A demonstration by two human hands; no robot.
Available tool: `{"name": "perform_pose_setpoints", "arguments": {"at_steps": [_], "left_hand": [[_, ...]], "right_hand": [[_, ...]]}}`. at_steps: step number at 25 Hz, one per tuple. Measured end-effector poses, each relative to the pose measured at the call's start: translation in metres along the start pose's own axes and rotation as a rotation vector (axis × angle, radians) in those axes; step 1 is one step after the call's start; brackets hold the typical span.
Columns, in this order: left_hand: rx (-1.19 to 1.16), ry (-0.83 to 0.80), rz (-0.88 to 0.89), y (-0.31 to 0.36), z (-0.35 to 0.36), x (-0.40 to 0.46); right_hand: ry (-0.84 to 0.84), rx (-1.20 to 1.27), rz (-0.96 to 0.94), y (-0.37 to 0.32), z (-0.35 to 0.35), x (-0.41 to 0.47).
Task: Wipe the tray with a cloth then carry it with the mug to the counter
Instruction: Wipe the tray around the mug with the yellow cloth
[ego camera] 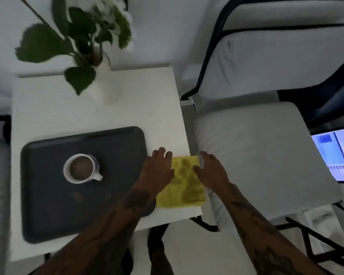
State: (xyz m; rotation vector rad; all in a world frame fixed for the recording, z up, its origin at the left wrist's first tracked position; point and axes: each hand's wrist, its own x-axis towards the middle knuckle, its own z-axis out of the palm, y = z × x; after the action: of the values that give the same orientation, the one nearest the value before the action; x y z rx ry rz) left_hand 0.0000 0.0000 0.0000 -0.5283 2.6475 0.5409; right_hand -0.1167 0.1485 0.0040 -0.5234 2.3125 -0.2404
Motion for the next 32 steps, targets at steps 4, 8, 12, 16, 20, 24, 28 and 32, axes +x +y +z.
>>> {"name": "perform_pose_setpoints", "arguments": {"at_steps": [4,8,12,16,20,24,28,32], "left_hand": [[0.101,0.001,-0.058,0.008,0.037,0.008],[-0.033,0.036,-0.101,0.015,0.039,0.004],[-0.601,0.101,-0.150,0.016,0.025,-0.064],[-0.903,0.163,-0.277,-0.011,-0.002,-0.183],[-0.944,0.361,-0.509,-0.074,-0.031,-0.263],[-0.930,0.442,-0.616,-0.149,-0.019,-0.249],[-0.719,0.553,-0.733,-0.187,0.014,-0.198],[-0.471,0.681,-0.493,-0.148,0.056,-0.205]], "right_hand": [[0.017,0.137,-0.009,0.020,0.021,0.014],[0.164,0.175,-0.042,0.021,0.020,0.008],[0.169,0.359,-0.131,0.004,0.004,-0.053],[0.157,0.259,-0.380,-0.039,0.006,-0.132],[0.065,0.369,-0.426,-0.101,0.040,-0.167],[-0.090,0.468,-0.325,-0.162,0.104,-0.127],[0.071,0.296,-0.189,-0.192,0.159,-0.078],[0.371,0.204,-0.248,-0.166,0.164,-0.084]]}}
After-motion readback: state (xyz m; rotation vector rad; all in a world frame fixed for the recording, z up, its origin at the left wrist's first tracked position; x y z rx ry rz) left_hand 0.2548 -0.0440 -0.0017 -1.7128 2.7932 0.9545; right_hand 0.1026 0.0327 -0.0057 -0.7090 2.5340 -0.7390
